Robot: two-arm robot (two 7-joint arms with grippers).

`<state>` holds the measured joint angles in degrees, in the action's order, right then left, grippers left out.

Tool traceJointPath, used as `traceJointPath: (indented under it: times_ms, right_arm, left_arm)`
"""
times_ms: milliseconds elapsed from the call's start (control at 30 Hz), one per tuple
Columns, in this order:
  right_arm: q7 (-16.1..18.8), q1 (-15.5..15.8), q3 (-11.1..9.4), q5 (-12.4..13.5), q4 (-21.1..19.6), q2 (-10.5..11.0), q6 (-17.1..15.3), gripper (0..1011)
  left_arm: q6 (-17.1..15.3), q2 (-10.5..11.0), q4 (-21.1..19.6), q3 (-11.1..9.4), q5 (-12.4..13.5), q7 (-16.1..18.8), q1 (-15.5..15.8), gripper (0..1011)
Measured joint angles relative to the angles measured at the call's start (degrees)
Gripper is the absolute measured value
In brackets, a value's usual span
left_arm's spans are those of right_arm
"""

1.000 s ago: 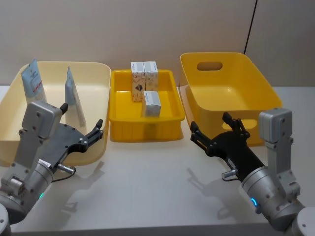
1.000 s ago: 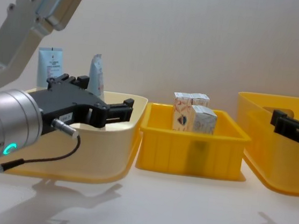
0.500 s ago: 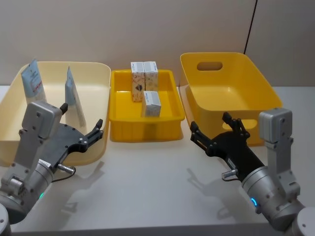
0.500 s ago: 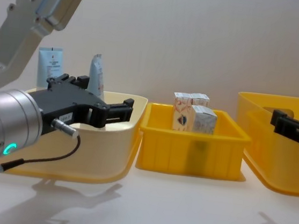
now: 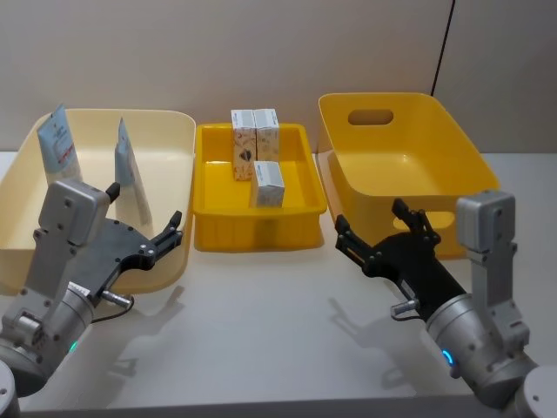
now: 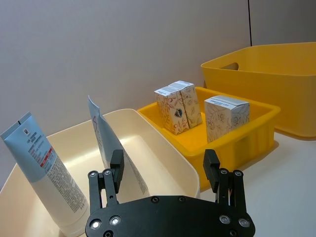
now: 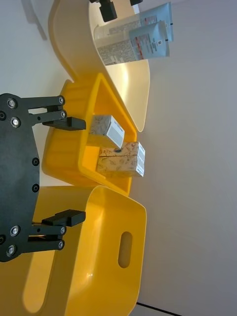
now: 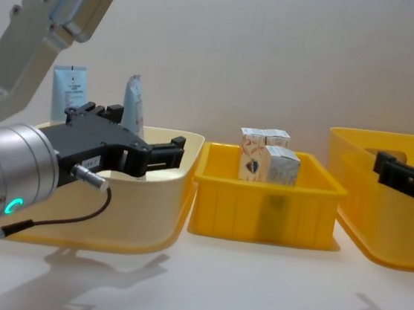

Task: Bimanual collaborative sorting of washing and personal care products

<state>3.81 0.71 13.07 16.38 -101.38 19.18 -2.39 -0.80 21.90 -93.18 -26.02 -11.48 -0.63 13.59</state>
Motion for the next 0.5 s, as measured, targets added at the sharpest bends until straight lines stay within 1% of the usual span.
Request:
traceJointPath:
  times_ms: [67, 100, 167, 233, 333, 367, 467, 500]
  right_arm:
    - [-0.07, -0.17, 0.18, -0.11, -0.25, -0.13, -0.53, 999]
    - [-0.32, -0.42, 0.42, -0.29, -0.61, -0.33, -1.56, 999]
    - [-0.42, -0.57, 0.56, -0.35, -0.84, -0.46, -1.86, 1000]
    - [-1.20, -1.54, 1.36, -0.77, -2.06, -1.23, -4.77, 999]
    - [-2.09, -2.41, 2.02, -1.03, -3.09, -2.10, -7.70, 999]
    - [-2.68, -3.25, 2.52, -1.11, -3.86, -2.91, -9.66, 1000]
    - [-3.72, -4.38, 3.13, -1.20, -4.75, -4.10, -13.22, 999]
    - [-4.36, -5.21, 3.54, -1.23, -5.31, -4.93, -15.32, 999]
  left_arm:
    - [0.00, 0.00, 0.00, 0.00, 0.00, 0.00, 0.00, 1000]
    - [0.00, 0.00, 0.00, 0.00, 0.00, 0.00, 0.00, 1000]
    - [0.00, 0.00, 0.00, 0.00, 0.00, 0.00, 0.00, 1000]
    - [0.00, 0.00, 0.00, 0.00, 0.00, 0.00, 0.00, 1000]
    - [0.00, 0.00, 0.00, 0.00, 0.00, 0.00, 0.00, 1000]
    - [0.00, 0.00, 0.00, 0.00, 0.00, 0.00, 0.00, 1000]
    - [0.00, 0.00, 0.00, 0.00, 0.00, 0.00, 0.00, 1000]
    - [0.00, 0.00, 0.00, 0.00, 0.00, 0.00, 0.00, 1000]
